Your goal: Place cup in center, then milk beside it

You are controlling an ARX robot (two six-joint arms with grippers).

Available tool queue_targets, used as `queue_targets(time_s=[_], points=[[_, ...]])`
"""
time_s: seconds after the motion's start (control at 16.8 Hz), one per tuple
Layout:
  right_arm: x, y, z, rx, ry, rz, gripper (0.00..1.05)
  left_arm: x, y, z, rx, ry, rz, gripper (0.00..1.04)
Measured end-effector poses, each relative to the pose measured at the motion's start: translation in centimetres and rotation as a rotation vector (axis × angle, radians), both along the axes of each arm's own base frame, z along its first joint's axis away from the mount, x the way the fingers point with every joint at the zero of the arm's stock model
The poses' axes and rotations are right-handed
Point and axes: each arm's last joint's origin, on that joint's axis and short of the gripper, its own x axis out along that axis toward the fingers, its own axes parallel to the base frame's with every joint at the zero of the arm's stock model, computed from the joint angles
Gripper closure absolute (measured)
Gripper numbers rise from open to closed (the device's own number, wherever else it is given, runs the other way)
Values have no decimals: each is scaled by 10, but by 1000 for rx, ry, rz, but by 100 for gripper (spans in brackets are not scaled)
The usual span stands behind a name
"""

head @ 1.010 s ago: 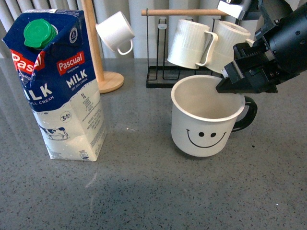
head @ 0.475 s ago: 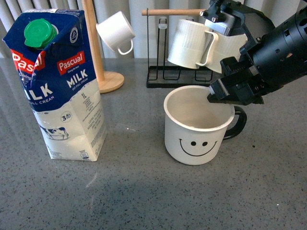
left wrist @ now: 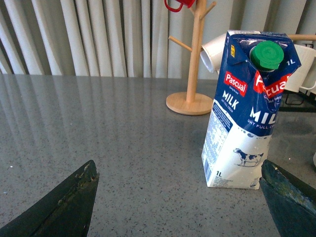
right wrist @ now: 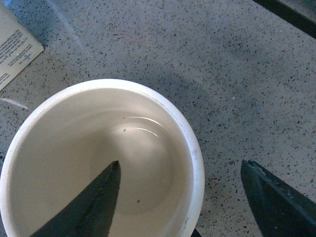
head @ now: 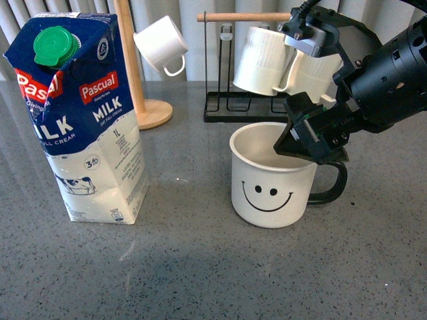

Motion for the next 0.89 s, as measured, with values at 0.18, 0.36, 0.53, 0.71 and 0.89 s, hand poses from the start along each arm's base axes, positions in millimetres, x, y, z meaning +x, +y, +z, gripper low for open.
queue_targets(time_s=[0.18, 0.36, 0.53, 0.71, 0.89], points=[[0, 0, 0, 1, -3, 3, 21, 0, 0, 0, 0, 0, 0, 7], [0, 1, 2, 6, -12, 7, 8, 0, 0, 0, 0, 0, 0, 7], [-6, -3, 28, 62, -82, 16, 6, 0, 0, 0, 0, 0, 0, 7], [-30, -26, 87, 190, -326, -60, 7, 0, 0, 0, 0, 0, 0, 7], [-85, -65, 115, 308, -581, -220, 7, 0, 0, 0, 0, 0, 0, 7]])
